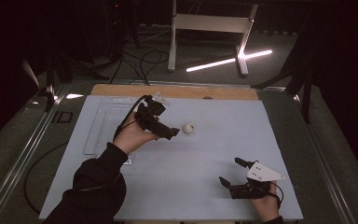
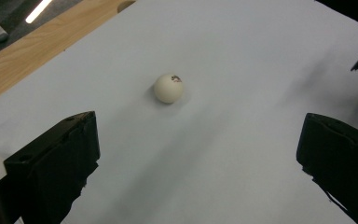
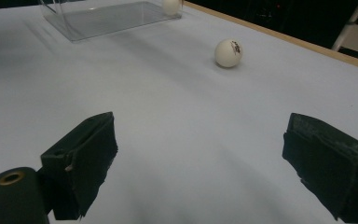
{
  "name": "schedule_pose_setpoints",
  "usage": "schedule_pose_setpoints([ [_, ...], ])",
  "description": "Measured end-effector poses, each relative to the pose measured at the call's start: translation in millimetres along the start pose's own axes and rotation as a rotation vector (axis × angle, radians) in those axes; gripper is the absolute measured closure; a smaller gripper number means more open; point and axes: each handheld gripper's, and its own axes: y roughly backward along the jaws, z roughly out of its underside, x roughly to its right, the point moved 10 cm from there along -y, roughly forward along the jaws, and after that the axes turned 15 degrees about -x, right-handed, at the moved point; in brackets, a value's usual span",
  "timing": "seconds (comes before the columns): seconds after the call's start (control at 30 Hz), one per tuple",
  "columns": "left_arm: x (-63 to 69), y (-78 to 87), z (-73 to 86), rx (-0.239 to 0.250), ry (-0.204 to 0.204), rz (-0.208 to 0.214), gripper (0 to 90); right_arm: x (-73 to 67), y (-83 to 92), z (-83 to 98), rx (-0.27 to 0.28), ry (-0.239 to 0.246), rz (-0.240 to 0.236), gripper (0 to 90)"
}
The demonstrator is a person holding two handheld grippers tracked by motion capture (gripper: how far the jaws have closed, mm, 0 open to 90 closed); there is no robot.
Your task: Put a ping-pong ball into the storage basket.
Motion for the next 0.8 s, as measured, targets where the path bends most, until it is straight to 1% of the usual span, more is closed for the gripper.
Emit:
schedule_pose_setpoints([
  [0.03,0.6,-1.0,-1.2,-0.002,-0.003,0.0,0.6,-0.2,-0.2,0.1,-0.001,0.0,0.0,9.6],
  [0.2,1.4,-8.5,-7.1,-0.016,0.014,-0.009,0.6,0.3,0.1,0.1,0.0,-0.002,0.0,9.6],
  [0.23,1.4,-8.5,-7.1,-0.016,0.014,-0.009,0.6,0.3,0.1,0.1,0.0,-0.002,0.0,9.6],
  [0.27,2.0,-11.8,-9.1,-0.021,0.023,-0.004,0.6,0.5,0.1,0.0,0.001,-0.002,0.0,9.6],
  [0.3,2.4,-13.4,-10.1,-0.023,0.024,-0.006,0.6,0.2,0.0,0.0,0.001,-0.001,-0.001,9.6],
  [0.37,4.0,-16.9,-11.8,-0.03,0.018,-0.003,0.7,0.0,-0.1,0.0,0.001,-0.001,-0.001,9.6],
  [0.43,4.5,-19.9,-13.9,-0.03,0.011,-0.012,0.7,0.1,-0.1,0.1,0.001,-0.001,-0.001,9.6],
  [0.47,5.3,-21.7,-14.7,-0.034,0.012,-0.003,0.6,0.1,0.0,0.2,0.0,-0.002,-0.002,9.6],
  [0.5,5.4,-23.2,-15.7,-0.032,0.017,-0.007,0.6,0.2,0.0,0.2,0.0,-0.002,-0.001,9.6],
  [0.63,7.1,-29.2,-18.9,-0.034,0.015,0.001,0.7,0.2,0.0,0.1,0.001,-0.001,-0.001,9.6],
  [0.73,7.1,-33.3,-21.5,-0.032,0.031,0.007,0.7,0.4,-0.1,0.3,-0.001,0.0,-0.001,9.6],
  [0.8,7.3,-35.5,-23.8,-0.022,0.05,0.009,0.7,0.2,-0.2,0.3,-0.001,0.0,-0.003,9.7],
])
